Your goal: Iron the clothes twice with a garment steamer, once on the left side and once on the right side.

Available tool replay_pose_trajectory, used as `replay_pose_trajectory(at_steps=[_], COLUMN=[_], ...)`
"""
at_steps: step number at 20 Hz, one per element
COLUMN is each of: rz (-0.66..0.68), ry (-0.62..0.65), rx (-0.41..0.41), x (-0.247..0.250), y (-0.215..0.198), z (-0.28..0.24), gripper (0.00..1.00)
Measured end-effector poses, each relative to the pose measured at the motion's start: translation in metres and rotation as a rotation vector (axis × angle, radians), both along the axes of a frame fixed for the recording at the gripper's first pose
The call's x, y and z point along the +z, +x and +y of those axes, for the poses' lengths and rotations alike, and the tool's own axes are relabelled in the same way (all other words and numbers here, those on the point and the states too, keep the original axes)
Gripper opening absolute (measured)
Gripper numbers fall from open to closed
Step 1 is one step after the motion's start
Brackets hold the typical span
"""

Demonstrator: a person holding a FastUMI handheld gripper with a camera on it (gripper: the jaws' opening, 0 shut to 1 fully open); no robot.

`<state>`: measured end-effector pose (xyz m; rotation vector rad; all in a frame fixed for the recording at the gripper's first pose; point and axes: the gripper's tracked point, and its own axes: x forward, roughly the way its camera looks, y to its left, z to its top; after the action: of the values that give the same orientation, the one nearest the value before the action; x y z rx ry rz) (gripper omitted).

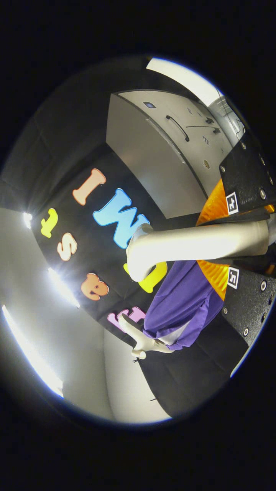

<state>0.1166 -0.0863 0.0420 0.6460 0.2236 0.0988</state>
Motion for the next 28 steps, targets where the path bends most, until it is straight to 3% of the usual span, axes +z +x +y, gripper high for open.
replay_pose_trajectory(at_steps=[7, 16, 28], rz=[-0.179, -0.271, -0.333], ry=[-0.283, -0.561, -0.749], rx=[0.005, 0.044, -0.063], x=[0.051, 0.058, 0.055], y=[-0.020, -0.004, 0.046], z=[0.065, 0.136, 0.166], gripper=[0.35, 0.36, 0.36])
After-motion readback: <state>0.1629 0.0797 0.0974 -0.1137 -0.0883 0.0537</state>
